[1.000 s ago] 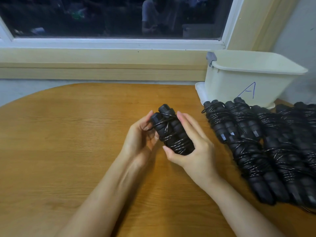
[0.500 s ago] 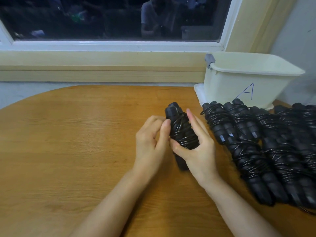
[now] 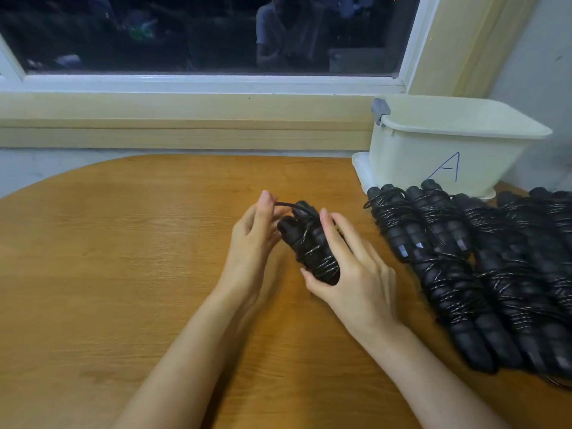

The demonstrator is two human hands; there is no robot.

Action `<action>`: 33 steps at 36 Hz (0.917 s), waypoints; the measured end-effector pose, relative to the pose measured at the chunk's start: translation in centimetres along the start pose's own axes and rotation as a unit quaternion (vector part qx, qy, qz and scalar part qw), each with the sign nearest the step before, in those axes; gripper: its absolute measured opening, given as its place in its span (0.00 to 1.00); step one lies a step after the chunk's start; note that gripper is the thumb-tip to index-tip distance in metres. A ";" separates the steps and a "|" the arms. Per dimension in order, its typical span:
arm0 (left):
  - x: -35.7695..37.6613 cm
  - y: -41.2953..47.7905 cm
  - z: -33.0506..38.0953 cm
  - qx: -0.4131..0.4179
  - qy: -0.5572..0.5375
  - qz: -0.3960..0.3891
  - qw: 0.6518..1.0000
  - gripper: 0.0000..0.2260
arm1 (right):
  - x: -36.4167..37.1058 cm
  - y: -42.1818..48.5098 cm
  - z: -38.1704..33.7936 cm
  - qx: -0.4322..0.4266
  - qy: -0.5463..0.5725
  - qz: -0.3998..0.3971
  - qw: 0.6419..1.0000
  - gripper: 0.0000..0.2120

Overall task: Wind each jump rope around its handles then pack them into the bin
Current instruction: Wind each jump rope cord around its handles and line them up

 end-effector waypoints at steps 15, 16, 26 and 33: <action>2.4 -2.4 5.3 0.408 0.449 -0.050 0.793 0.16 | -0.5 0.4 2.3 0.042 -0.007 0.002 0.999 0.41; 2.9 -2.9 5.5 0.431 0.468 -0.049 0.770 0.15 | -0.5 0.4 2.5 0.043 -0.010 0.001 0.999 0.41; 2.2 -2.4 1.7 0.073 0.045 0.001 0.996 0.15 | -0.8 0.6 2.7 0.039 -0.018 0.008 0.999 0.39; 1.2 -1.2 -2.2 -0.089 -0.112 0.031 0.989 0.19 | -1.0 0.6 1.7 0.009 0.037 0.007 0.999 0.35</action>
Point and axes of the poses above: each hand's wrist, its own y-axis towards the middle knuckle, its own x-axis out of the palm, z = x × y, the point moved 10 cm from there along y, towards the middle knuckle, and after that the axes turned 4 degrees about -z, right-handed, at the moved point
